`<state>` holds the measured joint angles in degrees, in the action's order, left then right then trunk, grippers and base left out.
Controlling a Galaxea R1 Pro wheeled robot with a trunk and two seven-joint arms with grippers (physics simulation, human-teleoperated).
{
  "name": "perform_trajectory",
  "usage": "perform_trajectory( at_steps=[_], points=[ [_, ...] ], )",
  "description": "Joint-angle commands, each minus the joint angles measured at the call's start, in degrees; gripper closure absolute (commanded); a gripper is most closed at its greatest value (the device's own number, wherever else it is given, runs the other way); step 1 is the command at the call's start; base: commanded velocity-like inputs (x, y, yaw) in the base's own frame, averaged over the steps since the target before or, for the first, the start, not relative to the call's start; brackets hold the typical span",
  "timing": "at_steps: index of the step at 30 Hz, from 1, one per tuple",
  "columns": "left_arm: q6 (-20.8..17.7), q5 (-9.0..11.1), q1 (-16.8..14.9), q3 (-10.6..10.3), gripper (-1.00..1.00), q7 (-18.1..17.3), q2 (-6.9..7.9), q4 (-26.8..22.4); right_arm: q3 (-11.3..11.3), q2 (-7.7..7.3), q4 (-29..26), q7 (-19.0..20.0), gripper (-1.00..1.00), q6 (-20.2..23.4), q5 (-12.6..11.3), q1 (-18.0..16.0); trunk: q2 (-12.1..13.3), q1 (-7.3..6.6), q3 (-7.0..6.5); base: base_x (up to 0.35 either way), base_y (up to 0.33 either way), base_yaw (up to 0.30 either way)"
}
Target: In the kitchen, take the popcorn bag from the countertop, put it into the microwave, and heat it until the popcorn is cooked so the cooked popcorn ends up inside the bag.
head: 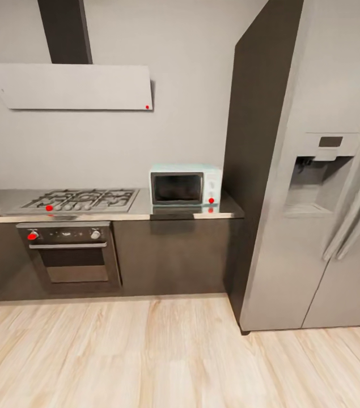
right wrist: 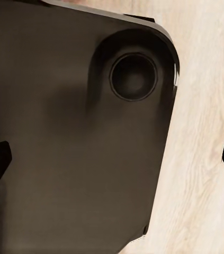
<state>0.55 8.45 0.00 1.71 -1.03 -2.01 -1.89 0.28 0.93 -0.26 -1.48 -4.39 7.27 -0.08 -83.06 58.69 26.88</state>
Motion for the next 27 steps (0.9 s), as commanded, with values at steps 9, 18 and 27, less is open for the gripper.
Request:
perform_trajectory(
  at_steps=[9,18,27],
  points=[
    [0.1,0.4,0.0,0.1,-1.0,-0.1,-0.01,0.0,0.0,-0.03,0.0,-0.2,-1.0,-0.2,0.4,0.0,0.0,0.03,0.05,0.325,0.0,0.083],
    [0.3,0.4,0.0,0.1,-1.0,-0.1,-0.01,0.0,0.1,-0.05,0.0,-0.2,-1.0,-0.2,0.5,0.0,0.0,0.03,0.05,0.325,0.0,0.089],
    [0.3,0.4,0.0,0.1,-1.0,-0.1,-0.09,0.0,0.2,-0.31,0.0,-0.2,-1.0,-0.2,0.5,0.0,0.0,0.03,0.05,0.325,0.0,0.001]
  ],
)
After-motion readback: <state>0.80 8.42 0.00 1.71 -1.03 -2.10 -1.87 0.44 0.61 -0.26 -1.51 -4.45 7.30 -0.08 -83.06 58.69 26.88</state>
